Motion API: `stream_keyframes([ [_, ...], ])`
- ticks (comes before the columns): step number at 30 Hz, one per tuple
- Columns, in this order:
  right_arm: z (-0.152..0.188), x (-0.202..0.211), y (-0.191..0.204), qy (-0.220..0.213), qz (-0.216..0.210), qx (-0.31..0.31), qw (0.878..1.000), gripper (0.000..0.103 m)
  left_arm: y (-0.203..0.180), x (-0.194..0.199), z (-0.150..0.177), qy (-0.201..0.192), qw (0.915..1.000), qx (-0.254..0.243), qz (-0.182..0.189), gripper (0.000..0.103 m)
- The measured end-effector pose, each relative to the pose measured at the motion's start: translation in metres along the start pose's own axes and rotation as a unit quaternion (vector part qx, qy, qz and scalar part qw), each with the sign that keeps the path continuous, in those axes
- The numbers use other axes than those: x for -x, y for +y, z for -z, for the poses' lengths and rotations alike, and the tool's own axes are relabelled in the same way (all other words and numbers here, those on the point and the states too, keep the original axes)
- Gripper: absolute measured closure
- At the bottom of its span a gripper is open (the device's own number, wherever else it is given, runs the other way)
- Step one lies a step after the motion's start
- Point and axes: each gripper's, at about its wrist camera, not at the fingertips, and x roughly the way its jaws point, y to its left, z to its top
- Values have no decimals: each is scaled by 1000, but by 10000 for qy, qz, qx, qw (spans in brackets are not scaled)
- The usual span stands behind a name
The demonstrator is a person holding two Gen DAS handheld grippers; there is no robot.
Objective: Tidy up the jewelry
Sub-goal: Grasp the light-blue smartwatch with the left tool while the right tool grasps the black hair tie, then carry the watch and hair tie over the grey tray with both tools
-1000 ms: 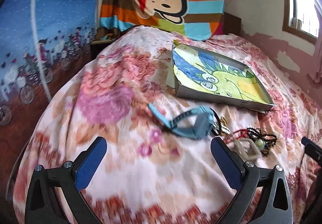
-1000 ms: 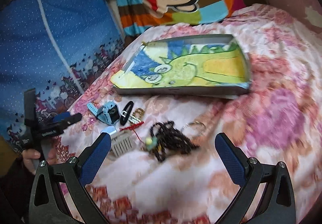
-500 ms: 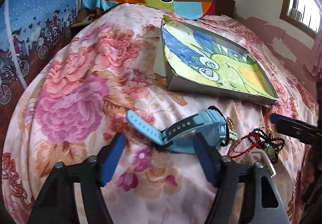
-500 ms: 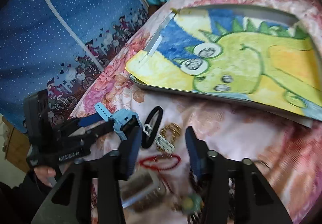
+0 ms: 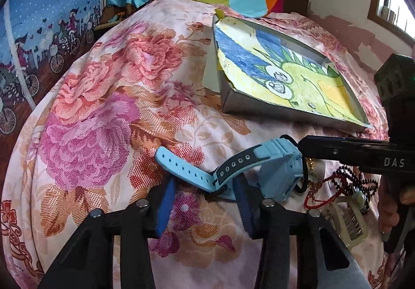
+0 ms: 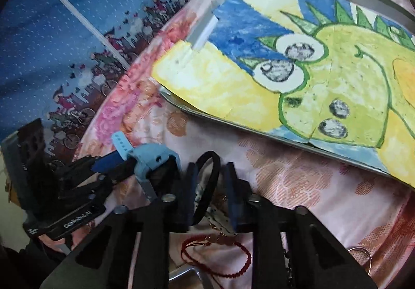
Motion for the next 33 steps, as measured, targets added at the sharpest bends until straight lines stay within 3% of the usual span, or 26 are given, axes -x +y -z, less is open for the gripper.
stream_keyframes([
  [2, 1, -1, -1, -34, 3, -66, 10000, 96, 3, -1, -1, -4, 9999, 87, 62, 71],
  [10, 10, 19, -6, -515, -330, -382, 9974, 98, 10, -3, -2, -17, 9985, 377, 391, 92],
  [21, 12, 79, -12, -1447, -475, -378, 9876, 98, -2, 22, -8, -441, 9984, 237, 257, 95],
  [28, 0, 113, -40, -1958, -46, -476, 9795, 98, -12, 37, -25, -628, 9968, 272, 417, 95],
  [33, -17, 118, -64, -2163, 393, -751, 9726, 98, -27, 41, -57, -854, 9940, 199, 647, 95],
])
